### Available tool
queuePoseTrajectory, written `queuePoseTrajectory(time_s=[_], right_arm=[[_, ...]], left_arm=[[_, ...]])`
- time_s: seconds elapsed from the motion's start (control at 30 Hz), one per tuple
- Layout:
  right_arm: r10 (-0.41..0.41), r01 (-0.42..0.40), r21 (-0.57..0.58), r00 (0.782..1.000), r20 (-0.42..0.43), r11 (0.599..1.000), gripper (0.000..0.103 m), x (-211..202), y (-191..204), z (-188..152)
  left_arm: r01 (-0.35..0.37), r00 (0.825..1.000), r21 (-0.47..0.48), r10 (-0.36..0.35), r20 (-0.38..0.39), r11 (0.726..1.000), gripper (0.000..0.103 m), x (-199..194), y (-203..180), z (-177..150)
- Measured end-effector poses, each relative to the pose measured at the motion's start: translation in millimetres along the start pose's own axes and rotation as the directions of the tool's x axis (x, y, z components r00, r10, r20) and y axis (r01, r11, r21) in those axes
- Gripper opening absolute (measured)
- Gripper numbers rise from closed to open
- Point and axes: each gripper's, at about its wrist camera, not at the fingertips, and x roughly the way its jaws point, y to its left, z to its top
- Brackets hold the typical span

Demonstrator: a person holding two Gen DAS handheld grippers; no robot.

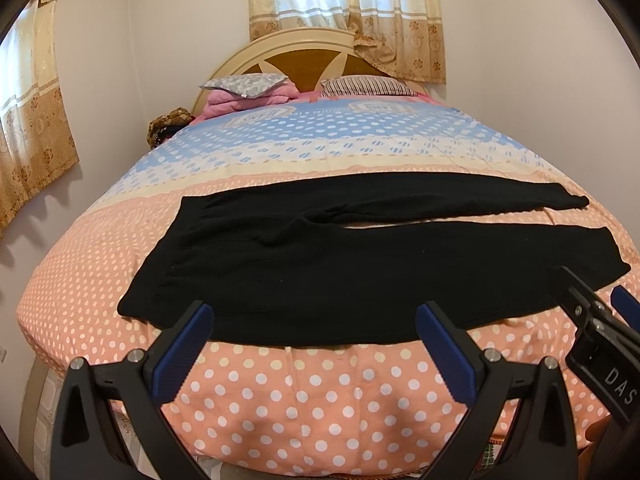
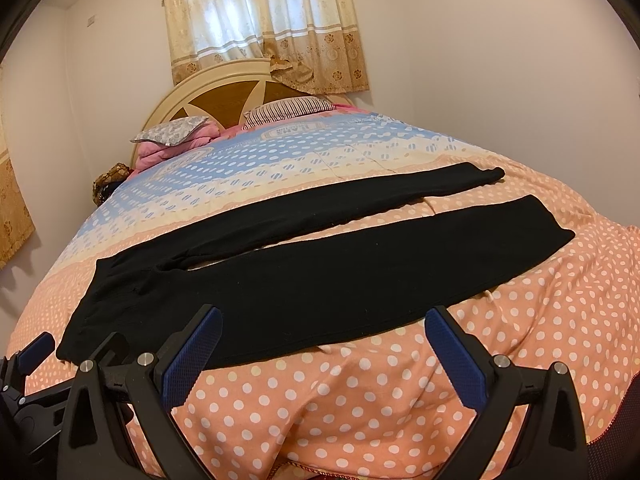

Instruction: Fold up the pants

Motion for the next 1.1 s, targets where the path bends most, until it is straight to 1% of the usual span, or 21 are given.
queuePoseTrajectory(time_s=[1.1], right_arm=[[0.003, -0.003, 0.003, 1.000, -0.010, 1.000, 0.102, 4.2, 3.1, -2.9]], left_arm=[[-0.006, 1.000, 0.002, 0.006, -0.006, 1.000, 0.103, 1.3, 1.7, -2.2]])
